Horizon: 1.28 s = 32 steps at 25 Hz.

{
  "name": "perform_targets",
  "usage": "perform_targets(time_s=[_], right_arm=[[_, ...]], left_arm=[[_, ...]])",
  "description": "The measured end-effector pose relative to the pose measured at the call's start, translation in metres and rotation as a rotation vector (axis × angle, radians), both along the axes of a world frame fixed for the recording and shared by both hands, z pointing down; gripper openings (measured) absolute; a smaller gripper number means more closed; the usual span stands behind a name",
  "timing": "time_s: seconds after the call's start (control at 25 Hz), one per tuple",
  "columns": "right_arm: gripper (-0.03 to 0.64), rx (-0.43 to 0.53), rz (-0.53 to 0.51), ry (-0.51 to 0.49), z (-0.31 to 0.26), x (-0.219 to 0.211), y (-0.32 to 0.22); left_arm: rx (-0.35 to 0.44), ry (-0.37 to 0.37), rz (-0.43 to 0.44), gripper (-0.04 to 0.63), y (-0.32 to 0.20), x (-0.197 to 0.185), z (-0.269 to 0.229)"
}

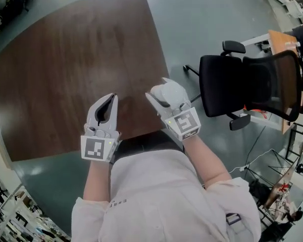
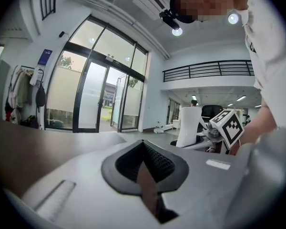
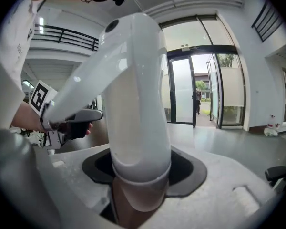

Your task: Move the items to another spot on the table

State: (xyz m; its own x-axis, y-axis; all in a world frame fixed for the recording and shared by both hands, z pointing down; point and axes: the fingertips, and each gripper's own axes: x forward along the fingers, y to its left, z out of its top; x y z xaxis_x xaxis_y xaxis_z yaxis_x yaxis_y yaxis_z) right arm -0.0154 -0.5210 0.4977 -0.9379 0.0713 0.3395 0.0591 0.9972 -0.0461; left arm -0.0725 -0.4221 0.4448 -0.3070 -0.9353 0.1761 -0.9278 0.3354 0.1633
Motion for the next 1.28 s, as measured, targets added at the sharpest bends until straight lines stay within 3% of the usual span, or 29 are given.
perform_targets(time_s=[0.36,0.56,0.88,1.08,1.28], right_arm=[[0.255,0.085,-0.115,0.033,0.058,-0.035,-0.014],[0.255,0.079,-0.140,-0.013,0.056,-0.044,-0.011],[0.258,0.041,-0.110,-0.060,0.053,-0.042,-0.011],[0.372,0.040,-0.064,-0.053,0.044,-0.038,-0.014],[0.377,0.044,-0.008,-0.017,0.033,-0.003,-0.027]], left_arm=[[-0.033,0.026,-0.039,0.015,-0.022,-0.009,0.046],[-0.019,0.057,-0.062,0.015,-0.028,-0.008,0.061],[-0.030,0.090,-0.051,0.015,-0.024,-0.013,0.064],[-0.032,0.073,-0.037,0.015,-0.019,-0.011,0.042],[-0.023,0.056,-0.052,0.015,-0.008,-0.006,0.013]])
